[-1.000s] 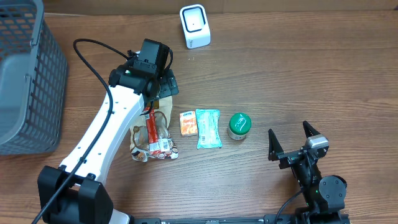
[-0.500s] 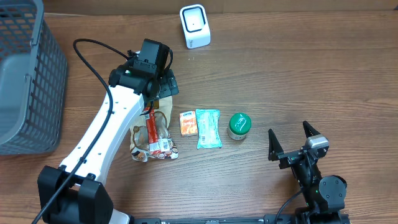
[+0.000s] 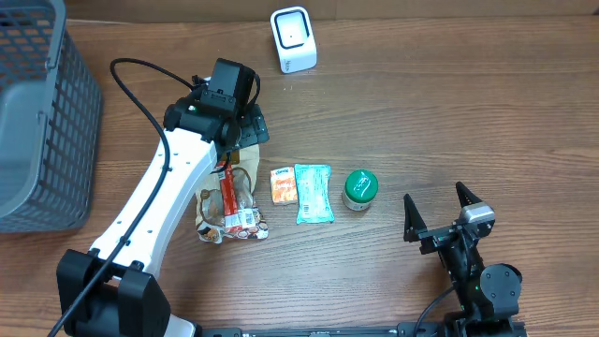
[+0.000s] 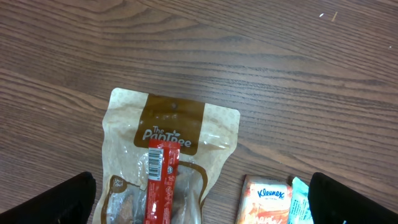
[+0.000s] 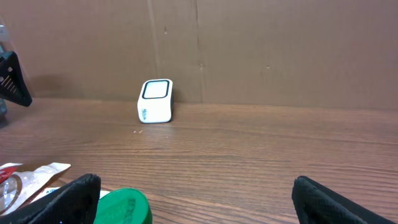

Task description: Scan the item barcode

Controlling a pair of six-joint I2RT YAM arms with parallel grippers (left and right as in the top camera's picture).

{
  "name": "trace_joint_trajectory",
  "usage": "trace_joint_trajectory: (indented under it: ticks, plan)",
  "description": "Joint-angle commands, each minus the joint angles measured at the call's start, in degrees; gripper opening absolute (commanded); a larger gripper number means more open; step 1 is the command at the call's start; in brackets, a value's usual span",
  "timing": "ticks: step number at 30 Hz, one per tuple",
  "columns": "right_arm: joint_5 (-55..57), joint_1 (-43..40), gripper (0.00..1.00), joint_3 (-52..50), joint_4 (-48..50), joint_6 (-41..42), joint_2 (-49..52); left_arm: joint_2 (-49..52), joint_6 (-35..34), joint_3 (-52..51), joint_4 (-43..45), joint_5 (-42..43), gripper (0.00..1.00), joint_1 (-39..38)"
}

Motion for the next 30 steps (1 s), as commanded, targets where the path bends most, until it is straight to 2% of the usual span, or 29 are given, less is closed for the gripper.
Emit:
trace_joint_trajectory:
  ticks: [1,19,23,25,28,30]
  plan:
    - [0.26,-0.22,1.00,-0.61,0.33,0.22,-0.52,-0.52,-0.17,0.72,-0.13,-1.11,1.00,0.04]
    - [-2.99,-0.20,1.00,-0.61,0.94,0.28,-0.52,-0.52,-0.17,0.72,-0.13,-1.11,1.00,0.04]
    - [-7.39,-0.20,1.00,-0.59,1.18,7.26,-0.52,-0.52,-0.17,0.72,-0.13,-1.14,1.00,0.04]
    - [-8.98,-0.22,1.00,-0.50,1.16,7.98,-0.52,-0.52,-0.17,0.74,-0.13,-1.11,1.00,0.04]
    - [-10.47,-0.22,1.00,3.80,-4.13,9.09,-0.52,-0.52,-0.17,0.74,-0.13,-1.14,1.00,0.04]
    - [-7.50,-0.22,1.00,11.08,-12.15,9.22,-0.09,-0.52,-0.17,0.74,-0.13,-1.11,1.00,0.04]
